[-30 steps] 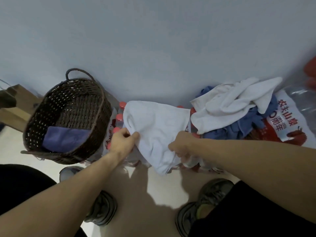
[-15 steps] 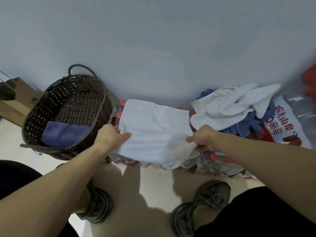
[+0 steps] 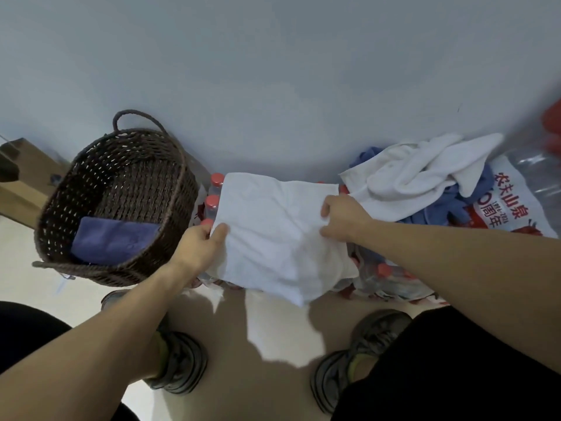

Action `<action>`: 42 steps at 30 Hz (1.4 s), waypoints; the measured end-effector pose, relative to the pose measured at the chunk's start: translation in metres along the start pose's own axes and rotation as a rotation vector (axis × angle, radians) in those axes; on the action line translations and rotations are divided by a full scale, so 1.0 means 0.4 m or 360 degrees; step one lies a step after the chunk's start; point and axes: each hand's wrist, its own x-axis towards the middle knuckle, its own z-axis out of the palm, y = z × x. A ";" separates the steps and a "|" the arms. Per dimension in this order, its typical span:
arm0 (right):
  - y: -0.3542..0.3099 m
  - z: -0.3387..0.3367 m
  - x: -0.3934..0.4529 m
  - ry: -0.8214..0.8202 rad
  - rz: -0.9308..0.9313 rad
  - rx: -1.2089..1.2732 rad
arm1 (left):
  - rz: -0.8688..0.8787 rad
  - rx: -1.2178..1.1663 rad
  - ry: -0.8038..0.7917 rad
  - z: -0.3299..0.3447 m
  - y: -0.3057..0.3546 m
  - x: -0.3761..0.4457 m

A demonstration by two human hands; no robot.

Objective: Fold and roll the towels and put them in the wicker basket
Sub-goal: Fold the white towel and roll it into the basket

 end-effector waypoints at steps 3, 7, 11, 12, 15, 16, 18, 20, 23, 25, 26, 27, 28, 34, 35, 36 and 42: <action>-0.030 0.015 0.060 -0.0175 -0.0116 0.0022 | 0.0186 0.0287 0.0014 0.013 0.001 -0.011; -0.031 0.029 0.120 -0.0427 -0.0068 -0.0132 | 0.0107 0.0588 -0.0267 0.014 -0.013 -0.017; -0.027 0.026 0.146 -0.0443 -0.0011 -0.0232 | -0.0135 0.0516 -0.0969 -0.017 -0.050 -0.043; -0.032 0.026 0.148 -0.0443 -0.0004 -0.0242 | -0.0147 0.0541 -0.1082 -0.024 -0.066 -0.050; -0.041 0.028 0.154 -0.0423 -0.0005 -0.0253 | -0.0081 0.0602 -0.1174 -0.031 -0.112 -0.079; -0.042 0.027 0.155 -0.0421 -0.0004 -0.0254 | -0.0036 0.0534 -0.1162 -0.028 -0.126 -0.090; -0.040 0.023 0.158 -0.0423 -0.0005 -0.0248 | 0.0017 0.0412 -0.1141 -0.027 -0.140 -0.110; -0.039 0.020 0.161 -0.0428 -0.0012 -0.0253 | 0.0007 0.0438 -0.1116 -0.032 -0.144 -0.119; -0.044 0.019 0.161 -0.0413 -0.0018 -0.0273 | -0.0133 0.0484 -0.1123 -0.044 -0.150 -0.125; -0.046 0.018 0.158 -0.0390 -0.0025 -0.0281 | -0.0327 0.0469 -0.1114 -0.050 -0.154 -0.124; -0.046 0.017 0.156 -0.0383 -0.0024 -0.0283 | -0.0411 0.0527 -0.1105 -0.053 -0.156 -0.122; -0.046 0.016 0.154 -0.0381 -0.0024 -0.0284 | -0.0477 0.0628 -0.1097 -0.057 -0.156 -0.117; -0.046 0.015 0.153 -0.0381 -0.0024 -0.0285 | -0.0535 0.0714 -0.1086 -0.059 -0.159 -0.112; -0.040 0.012 0.150 -0.0400 -0.0038 -0.0288 | -0.0656 0.0193 -0.1334 -0.051 -0.171 -0.108; -0.040 0.011 0.151 -0.0404 -0.0035 -0.0291 | -0.0679 0.0118 -0.1445 -0.050 -0.173 -0.111; -0.041 0.010 0.152 -0.0406 -0.0031 -0.0294 | -0.0699 0.0112 -0.1519 -0.050 -0.177 -0.115; -0.046 0.007 0.156 -0.0401 -0.0023 -0.0325 | -0.0934 0.0547 -0.1536 -0.051 -0.188 -0.143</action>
